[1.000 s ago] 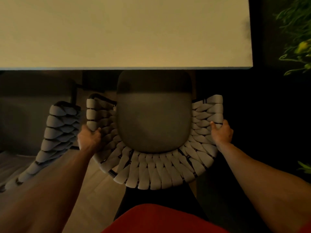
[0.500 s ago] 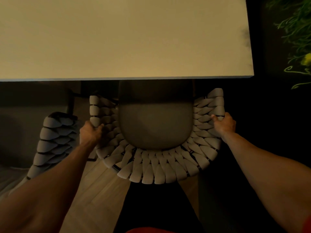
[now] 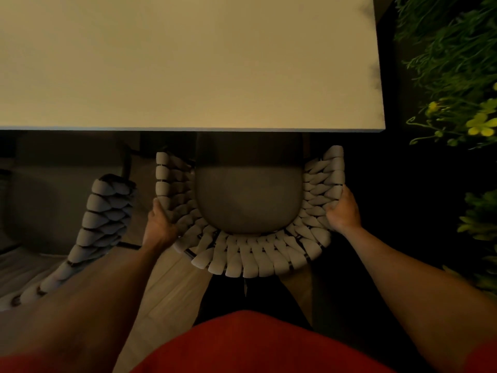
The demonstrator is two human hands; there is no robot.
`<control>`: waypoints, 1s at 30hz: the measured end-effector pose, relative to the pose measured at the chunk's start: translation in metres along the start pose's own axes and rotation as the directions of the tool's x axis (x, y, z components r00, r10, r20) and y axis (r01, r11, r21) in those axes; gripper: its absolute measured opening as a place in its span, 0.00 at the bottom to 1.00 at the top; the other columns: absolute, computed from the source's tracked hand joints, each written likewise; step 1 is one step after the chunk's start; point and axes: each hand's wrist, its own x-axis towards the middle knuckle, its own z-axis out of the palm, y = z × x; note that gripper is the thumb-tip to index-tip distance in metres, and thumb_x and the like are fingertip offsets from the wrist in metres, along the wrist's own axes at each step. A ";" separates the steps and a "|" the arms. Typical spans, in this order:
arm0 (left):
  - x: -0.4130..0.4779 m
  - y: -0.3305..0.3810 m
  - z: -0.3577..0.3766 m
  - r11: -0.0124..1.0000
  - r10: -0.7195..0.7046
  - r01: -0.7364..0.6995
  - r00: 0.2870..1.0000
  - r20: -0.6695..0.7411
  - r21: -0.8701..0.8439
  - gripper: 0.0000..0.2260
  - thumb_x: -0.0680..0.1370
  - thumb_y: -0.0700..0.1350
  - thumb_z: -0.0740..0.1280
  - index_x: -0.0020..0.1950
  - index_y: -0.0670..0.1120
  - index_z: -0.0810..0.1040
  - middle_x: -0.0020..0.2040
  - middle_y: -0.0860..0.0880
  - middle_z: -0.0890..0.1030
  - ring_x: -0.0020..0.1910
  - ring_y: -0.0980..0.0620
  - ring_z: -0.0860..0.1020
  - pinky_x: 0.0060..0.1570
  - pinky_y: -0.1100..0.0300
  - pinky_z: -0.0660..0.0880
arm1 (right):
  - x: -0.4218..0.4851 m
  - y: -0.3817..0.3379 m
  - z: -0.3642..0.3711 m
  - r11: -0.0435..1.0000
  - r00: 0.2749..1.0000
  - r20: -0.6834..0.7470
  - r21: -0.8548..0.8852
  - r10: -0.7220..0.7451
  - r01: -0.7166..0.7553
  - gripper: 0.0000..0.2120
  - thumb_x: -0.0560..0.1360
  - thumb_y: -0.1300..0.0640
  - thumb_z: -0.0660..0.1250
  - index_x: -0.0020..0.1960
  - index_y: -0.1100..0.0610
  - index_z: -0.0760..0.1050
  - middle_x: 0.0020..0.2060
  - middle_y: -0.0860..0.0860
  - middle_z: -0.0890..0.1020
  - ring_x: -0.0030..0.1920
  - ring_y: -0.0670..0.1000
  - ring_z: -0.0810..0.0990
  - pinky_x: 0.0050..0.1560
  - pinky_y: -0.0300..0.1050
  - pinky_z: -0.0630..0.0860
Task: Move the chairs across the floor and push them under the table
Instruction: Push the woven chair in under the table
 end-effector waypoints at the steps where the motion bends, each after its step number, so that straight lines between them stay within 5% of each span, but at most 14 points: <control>1: -0.010 -0.005 0.003 0.999 0.037 -0.037 0.999 0.016 0.037 0.44 0.81 0.42 0.72 0.87 0.52 0.46 0.83 0.41 0.59 0.74 0.34 0.70 0.63 0.39 0.77 | -0.011 0.001 -0.001 0.999 1.000 0.019 -0.050 -0.015 0.016 0.37 0.81 0.60 0.70 0.85 0.57 0.56 0.84 0.57 0.60 0.80 0.61 0.64 0.78 0.55 0.65; 4: -0.037 -0.022 0.015 0.965 0.179 -0.185 0.983 0.048 0.185 0.33 0.81 0.42 0.70 0.83 0.47 0.58 0.83 0.43 0.54 0.75 0.37 0.69 0.67 0.43 0.76 | -0.039 0.007 0.002 0.978 0.993 0.066 -0.177 -0.096 0.106 0.34 0.80 0.60 0.71 0.83 0.57 0.62 0.86 0.56 0.52 0.83 0.60 0.59 0.81 0.54 0.63; 10: -0.068 -0.045 0.044 0.882 0.224 -0.265 0.963 0.147 0.390 0.24 0.80 0.50 0.70 0.75 0.45 0.72 0.82 0.41 0.59 0.79 0.37 0.65 0.71 0.41 0.74 | -0.075 0.020 0.011 0.915 0.946 0.220 -0.273 -0.240 0.296 0.27 0.81 0.58 0.68 0.78 0.62 0.68 0.79 0.59 0.67 0.82 0.59 0.60 0.82 0.53 0.61; 14: -0.088 -0.041 0.057 0.735 0.282 -0.384 0.923 0.262 0.559 0.25 0.83 0.53 0.66 0.78 0.44 0.71 0.81 0.44 0.67 0.84 0.37 0.53 0.81 0.42 0.59 | -0.099 0.029 0.021 0.828 0.880 0.385 -0.367 -0.279 0.423 0.23 0.82 0.55 0.67 0.75 0.60 0.73 0.75 0.58 0.73 0.78 0.59 0.66 0.80 0.51 0.62; 18: -0.102 -0.029 0.064 0.608 0.329 -0.478 0.878 0.347 0.634 0.21 0.82 0.53 0.67 0.73 0.49 0.74 0.74 0.46 0.76 0.80 0.43 0.64 0.79 0.46 0.63 | -0.117 0.036 0.037 0.692 0.832 0.483 -0.501 -0.275 0.519 0.33 0.77 0.52 0.72 0.79 0.58 0.68 0.79 0.57 0.67 0.84 0.60 0.55 0.84 0.54 0.52; 25: -0.088 -0.038 0.087 0.401 0.414 -0.600 0.793 0.448 0.692 0.28 0.81 0.58 0.69 0.78 0.48 0.70 0.76 0.44 0.73 0.78 0.43 0.68 0.82 0.45 0.58 | -0.133 0.045 0.068 0.548 0.850 0.446 -0.654 -0.278 0.522 0.38 0.78 0.42 0.72 0.81 0.57 0.64 0.80 0.59 0.64 0.83 0.63 0.55 0.85 0.57 0.46; 30: -0.066 -0.054 0.096 0.374 0.495 -0.651 0.743 0.451 0.661 0.25 0.83 0.54 0.68 0.78 0.50 0.71 0.75 0.45 0.75 0.76 0.44 0.71 0.81 0.45 0.59 | -0.134 0.042 0.093 0.520 0.860 0.409 -0.685 -0.303 0.509 0.29 0.79 0.37 0.67 0.76 0.48 0.72 0.72 0.53 0.77 0.80 0.63 0.59 0.83 0.63 0.48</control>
